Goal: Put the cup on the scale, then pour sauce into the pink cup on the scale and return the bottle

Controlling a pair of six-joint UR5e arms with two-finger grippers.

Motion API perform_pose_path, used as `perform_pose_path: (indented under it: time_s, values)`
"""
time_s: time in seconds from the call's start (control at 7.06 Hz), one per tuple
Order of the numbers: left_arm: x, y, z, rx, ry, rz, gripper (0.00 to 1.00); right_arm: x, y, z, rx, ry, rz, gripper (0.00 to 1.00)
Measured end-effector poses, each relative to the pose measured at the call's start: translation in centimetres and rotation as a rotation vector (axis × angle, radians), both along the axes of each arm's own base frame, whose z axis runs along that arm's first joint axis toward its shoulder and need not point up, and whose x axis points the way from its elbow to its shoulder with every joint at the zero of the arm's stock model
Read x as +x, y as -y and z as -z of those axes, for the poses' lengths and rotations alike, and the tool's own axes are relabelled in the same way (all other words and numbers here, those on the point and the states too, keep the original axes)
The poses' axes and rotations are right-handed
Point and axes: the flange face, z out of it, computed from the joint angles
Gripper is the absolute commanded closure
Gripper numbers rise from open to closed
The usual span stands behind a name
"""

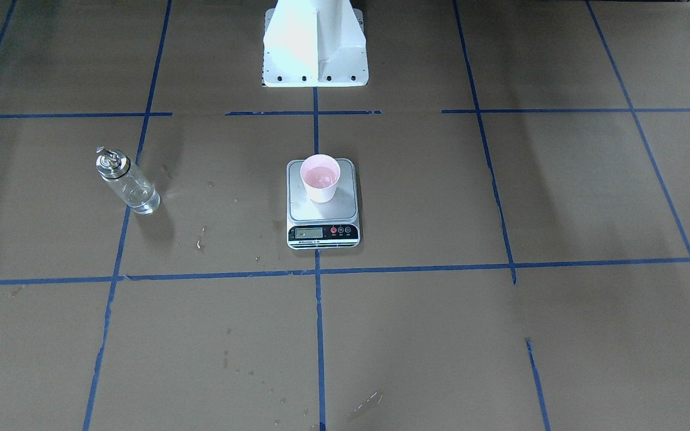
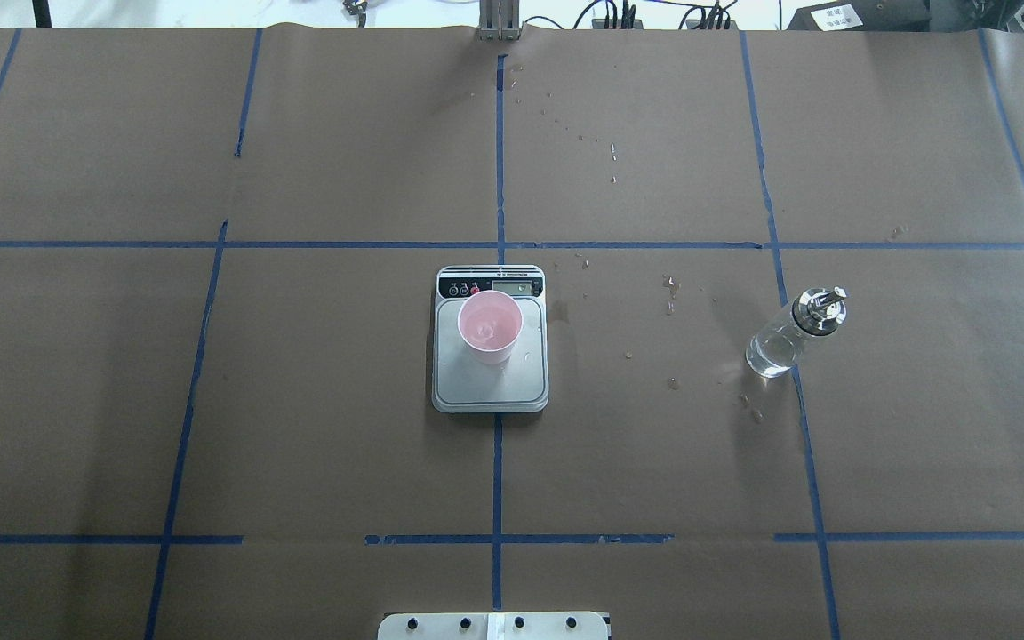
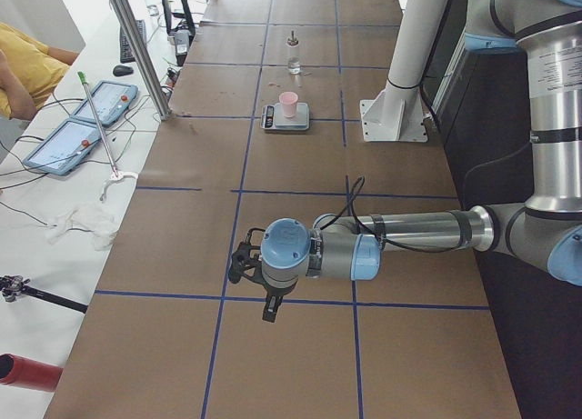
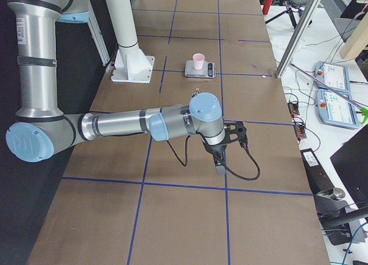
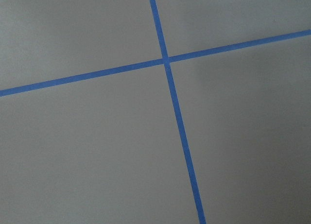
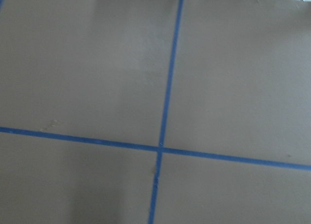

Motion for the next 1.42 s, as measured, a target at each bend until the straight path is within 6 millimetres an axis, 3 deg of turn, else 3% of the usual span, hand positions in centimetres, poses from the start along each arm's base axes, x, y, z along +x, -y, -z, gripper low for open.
perform_pose_path:
  time_s: [0.28, 0.42, 0.71, 1.13, 1.42]
  values:
    - [0.0, 0.0, 0.0, -0.001, 0.000, 0.000, 0.00, 0.4, -5.5, -5.6, -0.031, -0.074, 0.052, 0.00]
    - [0.0, 0.0, -0.1, -0.001, 0.000, -0.001, 0.00, 0.0, -7.4, -7.2, -0.022, -0.060, 0.070, 0.00]
    - [0.0, 0.0, -0.1, -0.002, -0.001, -0.001, 0.00, -1.6, -8.4, -8.2, -0.020, 0.015, 0.113, 0.00]
    - [0.0, 0.0, -0.1, -0.002, -0.002, -0.001, 0.00, -5.2, -8.2, -8.1, -0.055, 0.097, 0.209, 0.00]
    - [0.0, 0.0, -0.2, -0.003, -0.002, -0.001, 0.00, -5.7, -8.2, -8.4, -0.062, 0.087, 0.225, 0.00]
